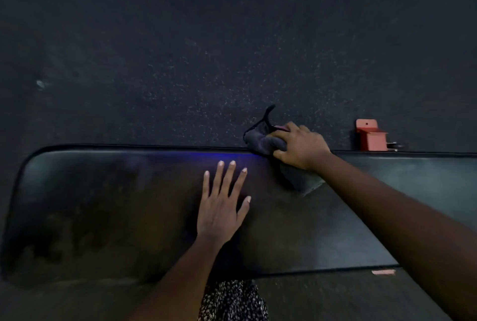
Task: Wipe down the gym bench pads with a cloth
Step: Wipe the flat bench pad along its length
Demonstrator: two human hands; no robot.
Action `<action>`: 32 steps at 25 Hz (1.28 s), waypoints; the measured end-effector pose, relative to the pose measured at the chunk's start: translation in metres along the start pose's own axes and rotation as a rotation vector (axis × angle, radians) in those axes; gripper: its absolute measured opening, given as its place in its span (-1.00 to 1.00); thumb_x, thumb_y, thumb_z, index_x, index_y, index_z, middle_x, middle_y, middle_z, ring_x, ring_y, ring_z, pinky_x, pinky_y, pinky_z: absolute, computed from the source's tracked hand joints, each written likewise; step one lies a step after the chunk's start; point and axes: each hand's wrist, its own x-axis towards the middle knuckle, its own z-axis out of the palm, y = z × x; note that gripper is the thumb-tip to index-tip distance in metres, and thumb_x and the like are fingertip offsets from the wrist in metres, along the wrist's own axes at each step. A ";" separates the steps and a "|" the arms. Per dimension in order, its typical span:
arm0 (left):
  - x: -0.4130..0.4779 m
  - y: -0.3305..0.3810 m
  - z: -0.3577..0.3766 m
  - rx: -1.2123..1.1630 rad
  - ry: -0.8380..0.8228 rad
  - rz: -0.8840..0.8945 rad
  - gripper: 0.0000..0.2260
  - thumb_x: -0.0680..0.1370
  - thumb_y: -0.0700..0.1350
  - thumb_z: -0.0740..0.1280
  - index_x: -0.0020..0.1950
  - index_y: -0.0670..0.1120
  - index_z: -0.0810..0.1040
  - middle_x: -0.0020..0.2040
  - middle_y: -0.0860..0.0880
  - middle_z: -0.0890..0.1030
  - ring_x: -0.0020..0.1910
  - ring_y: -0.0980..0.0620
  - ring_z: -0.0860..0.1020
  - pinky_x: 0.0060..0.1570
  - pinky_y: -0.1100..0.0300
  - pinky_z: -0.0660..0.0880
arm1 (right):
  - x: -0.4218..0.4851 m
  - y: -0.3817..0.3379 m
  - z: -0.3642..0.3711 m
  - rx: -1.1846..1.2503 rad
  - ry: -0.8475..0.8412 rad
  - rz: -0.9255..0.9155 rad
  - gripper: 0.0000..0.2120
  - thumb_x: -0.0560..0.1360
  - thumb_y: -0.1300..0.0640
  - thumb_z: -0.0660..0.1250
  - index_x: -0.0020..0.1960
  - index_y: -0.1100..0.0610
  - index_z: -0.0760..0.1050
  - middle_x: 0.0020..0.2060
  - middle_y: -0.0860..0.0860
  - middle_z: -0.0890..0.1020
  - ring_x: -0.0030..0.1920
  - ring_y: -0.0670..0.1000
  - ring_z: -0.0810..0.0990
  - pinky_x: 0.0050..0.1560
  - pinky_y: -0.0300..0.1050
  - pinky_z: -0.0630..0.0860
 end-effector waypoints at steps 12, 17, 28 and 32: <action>0.000 0.000 0.005 0.089 0.086 -0.006 -0.44 0.54 0.14 0.01 0.51 -0.02 0.08 0.52 -0.11 0.14 0.51 -0.10 0.01 0.44 -0.11 -0.14 | 0.009 -0.029 0.023 -0.035 0.176 -0.048 -0.55 0.55 -0.23 -0.02 0.35 -0.08 0.32 0.26 0.14 0.41 0.23 0.22 0.39 0.15 0.16 0.32; 0.004 0.070 0.003 0.050 0.107 -0.103 -0.50 0.55 0.09 0.03 0.47 -0.06 0.21 0.49 -0.12 0.23 0.49 -0.10 0.05 0.44 -0.07 -0.10 | 0.009 0.002 0.023 0.058 0.184 -0.153 -0.60 0.52 -0.20 0.06 0.18 0.01 0.44 0.19 0.13 0.45 0.18 0.21 0.41 0.09 0.13 0.33; 0.078 0.268 0.036 0.019 0.077 0.004 -0.50 0.55 0.08 0.02 0.48 -0.02 0.15 0.48 -0.10 0.27 0.49 -0.07 0.04 0.43 -0.06 -0.11 | -0.021 0.266 0.044 0.071 0.072 -0.004 -0.51 0.51 -0.24 0.07 0.32 -0.02 0.39 0.26 0.14 0.44 0.24 0.19 0.41 0.16 0.07 0.34; 0.112 0.342 0.051 0.037 0.050 0.152 -0.50 0.55 0.12 0.03 0.47 -0.01 0.19 0.47 -0.08 0.29 0.48 -0.07 0.08 0.39 -0.10 -0.01 | -0.036 0.351 0.053 0.038 0.107 0.027 -0.59 0.51 -0.25 0.10 0.22 -0.09 0.46 0.19 0.11 0.47 0.20 0.17 0.45 0.09 0.03 0.37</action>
